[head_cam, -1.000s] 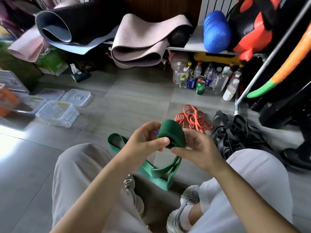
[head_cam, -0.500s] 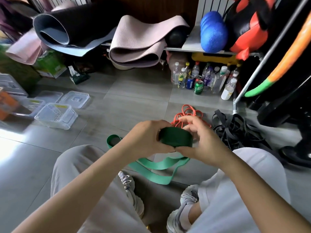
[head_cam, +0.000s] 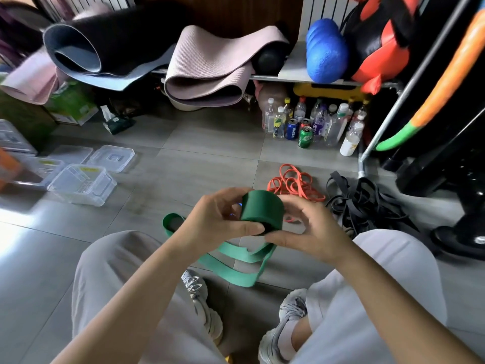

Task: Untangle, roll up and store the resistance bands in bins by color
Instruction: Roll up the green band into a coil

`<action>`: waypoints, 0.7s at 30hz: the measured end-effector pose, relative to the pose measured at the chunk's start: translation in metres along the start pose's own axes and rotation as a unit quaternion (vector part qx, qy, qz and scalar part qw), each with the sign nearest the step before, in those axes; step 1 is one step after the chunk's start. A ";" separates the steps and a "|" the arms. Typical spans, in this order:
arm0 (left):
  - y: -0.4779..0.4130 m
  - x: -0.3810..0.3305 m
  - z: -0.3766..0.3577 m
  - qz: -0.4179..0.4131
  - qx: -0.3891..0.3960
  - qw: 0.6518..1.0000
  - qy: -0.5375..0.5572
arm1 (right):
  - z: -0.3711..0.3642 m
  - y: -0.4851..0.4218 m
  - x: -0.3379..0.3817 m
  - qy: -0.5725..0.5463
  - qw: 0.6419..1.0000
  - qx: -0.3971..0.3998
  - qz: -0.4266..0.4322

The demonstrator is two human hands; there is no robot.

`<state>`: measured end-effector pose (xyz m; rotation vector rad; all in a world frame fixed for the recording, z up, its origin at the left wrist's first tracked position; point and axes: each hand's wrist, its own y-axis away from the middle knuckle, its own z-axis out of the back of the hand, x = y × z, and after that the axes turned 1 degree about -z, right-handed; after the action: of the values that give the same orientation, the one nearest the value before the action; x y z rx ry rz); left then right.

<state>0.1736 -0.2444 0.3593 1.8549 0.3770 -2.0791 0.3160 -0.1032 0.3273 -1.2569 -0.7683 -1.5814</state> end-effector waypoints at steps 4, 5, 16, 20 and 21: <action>0.002 0.014 -0.009 -0.001 0.011 0.983 0.185 | -0.015 0.002 -0.010 -0.178 0.983 -0.030 0.023; 0.002 0.018 -0.012 0.008 0.010 0.980 0.200 | -0.017 0.001 -0.011 -0.204 0.978 -0.039 0.019; -0.010 -0.030 0.004 0.018 0.083 0.905 -0.417 | -0.005 -0.006 -0.009 -0.019 0.998 0.030 -0.044; -0.012 -0.022 0.002 0.019 0.027 0.948 -0.317 | 0.001 -0.006 -0.008 -0.034 0.999 0.012 -0.034; -0.013 -0.020 0.002 0.027 0.021 0.964 -0.262 | 0.002 -0.006 -0.008 -0.047 0.998 0.010 -0.038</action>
<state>0.1686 -0.2324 0.3795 1.2398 0.1450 -2.4398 0.3115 -0.0972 0.3205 -1.3085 -0.8982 -1.5818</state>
